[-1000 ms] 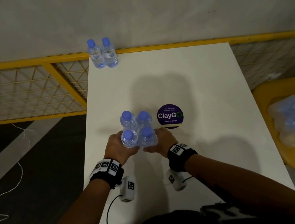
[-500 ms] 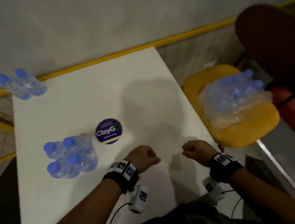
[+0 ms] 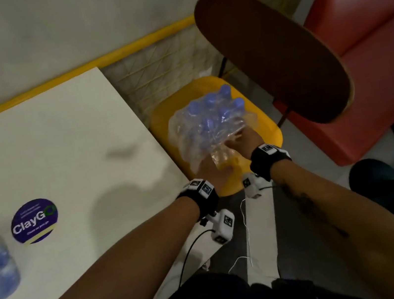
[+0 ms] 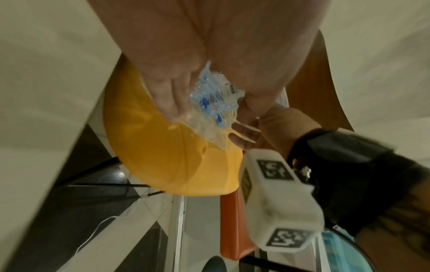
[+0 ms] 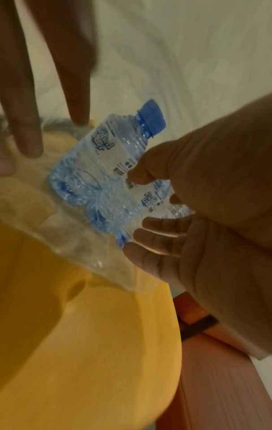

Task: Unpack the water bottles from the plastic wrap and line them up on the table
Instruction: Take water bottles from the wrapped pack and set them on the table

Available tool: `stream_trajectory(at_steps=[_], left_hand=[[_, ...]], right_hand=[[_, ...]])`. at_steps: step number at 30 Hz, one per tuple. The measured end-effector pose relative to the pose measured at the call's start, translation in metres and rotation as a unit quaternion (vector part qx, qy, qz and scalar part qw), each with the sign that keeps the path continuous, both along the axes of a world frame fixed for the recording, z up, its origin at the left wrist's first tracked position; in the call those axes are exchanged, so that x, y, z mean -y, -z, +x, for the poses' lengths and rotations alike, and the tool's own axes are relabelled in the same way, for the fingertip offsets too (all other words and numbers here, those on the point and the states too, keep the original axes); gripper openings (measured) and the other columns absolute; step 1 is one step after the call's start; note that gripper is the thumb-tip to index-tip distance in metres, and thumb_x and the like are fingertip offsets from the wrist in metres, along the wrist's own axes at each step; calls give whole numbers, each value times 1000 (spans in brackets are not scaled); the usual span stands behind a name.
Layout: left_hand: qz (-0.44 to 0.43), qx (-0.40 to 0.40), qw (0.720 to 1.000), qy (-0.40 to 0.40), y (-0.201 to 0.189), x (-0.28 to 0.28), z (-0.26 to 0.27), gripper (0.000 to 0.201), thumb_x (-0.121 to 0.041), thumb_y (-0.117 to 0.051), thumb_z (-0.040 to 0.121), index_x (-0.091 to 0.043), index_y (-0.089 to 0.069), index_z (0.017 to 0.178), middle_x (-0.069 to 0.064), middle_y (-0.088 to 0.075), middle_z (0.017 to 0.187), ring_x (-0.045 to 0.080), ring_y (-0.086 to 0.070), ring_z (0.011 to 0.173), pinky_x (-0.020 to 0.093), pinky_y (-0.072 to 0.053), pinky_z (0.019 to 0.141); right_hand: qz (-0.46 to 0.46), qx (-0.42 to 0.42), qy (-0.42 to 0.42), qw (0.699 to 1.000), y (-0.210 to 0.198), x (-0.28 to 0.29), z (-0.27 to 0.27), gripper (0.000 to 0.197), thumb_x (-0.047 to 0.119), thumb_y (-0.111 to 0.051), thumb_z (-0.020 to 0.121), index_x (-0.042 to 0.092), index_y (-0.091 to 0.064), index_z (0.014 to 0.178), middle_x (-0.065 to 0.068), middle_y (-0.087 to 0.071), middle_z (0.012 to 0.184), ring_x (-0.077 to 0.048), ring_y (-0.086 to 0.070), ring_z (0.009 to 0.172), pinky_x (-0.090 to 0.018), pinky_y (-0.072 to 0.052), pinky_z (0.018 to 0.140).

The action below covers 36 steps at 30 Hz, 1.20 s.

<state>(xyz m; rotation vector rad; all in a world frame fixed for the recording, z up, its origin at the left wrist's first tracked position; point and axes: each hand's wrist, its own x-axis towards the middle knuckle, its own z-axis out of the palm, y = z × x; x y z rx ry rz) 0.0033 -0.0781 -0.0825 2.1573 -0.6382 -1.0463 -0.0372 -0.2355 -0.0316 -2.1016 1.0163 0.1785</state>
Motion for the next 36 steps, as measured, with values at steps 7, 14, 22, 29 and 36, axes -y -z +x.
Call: stream_trajectory(at_steps=[7, 14, 22, 29, 36], left_hand=[[22, 83, 989, -124, 2, 36, 37, 35, -58, -55, 83, -28, -62, 101, -2, -64, 86, 21, -65, 79, 32, -50, 67], [46, 130, 988, -69, -2, 44, 56, 42, -54, -60, 90, -28, -63, 123, 1, -68, 112, 25, -64, 100, 32, -48, 84], [-21, 118, 990, 79, -25, 13, 40, 64, -60, -62, 85, -29, -49, 141, 1, -61, 134, 21, -59, 123, 45, -47, 109], [-125, 109, 980, 109, -77, -74, 40, 61, -46, -93, 59, -29, -66, 110, -2, -62, 109, 11, -61, 97, 21, -49, 90], [2, 240, 971, 7, -97, -215, 84, 56, -57, -82, 57, -40, -62, 106, -15, -59, 97, 13, -61, 89, 33, -55, 81]], right_hand=[[4, -59, -55, 997, 36, 31, 44, 94, 57, -80, 68, 28, -37, 146, 3, -46, 149, -21, -46, 133, -29, -40, 102], [-15, 52, -75, 996, 21, 34, 25, 70, 23, -87, 69, 20, -54, 131, -5, -60, 132, -23, -58, 118, -40, -48, 101], [-30, 77, -99, 992, 1, 25, -29, 64, 12, -86, 66, 22, -56, 122, 3, -63, 116, -17, -59, 103, -29, -44, 84], [-23, 74, -147, 986, -17, -25, -65, 68, 30, -91, 58, 26, -51, 114, 1, -63, 101, -22, -61, 89, -35, -49, 78], [-32, 54, -313, 948, -21, -137, -13, 60, 49, -77, 54, 32, -47, 103, 5, -60, 93, -25, -61, 83, -40, -51, 70]])
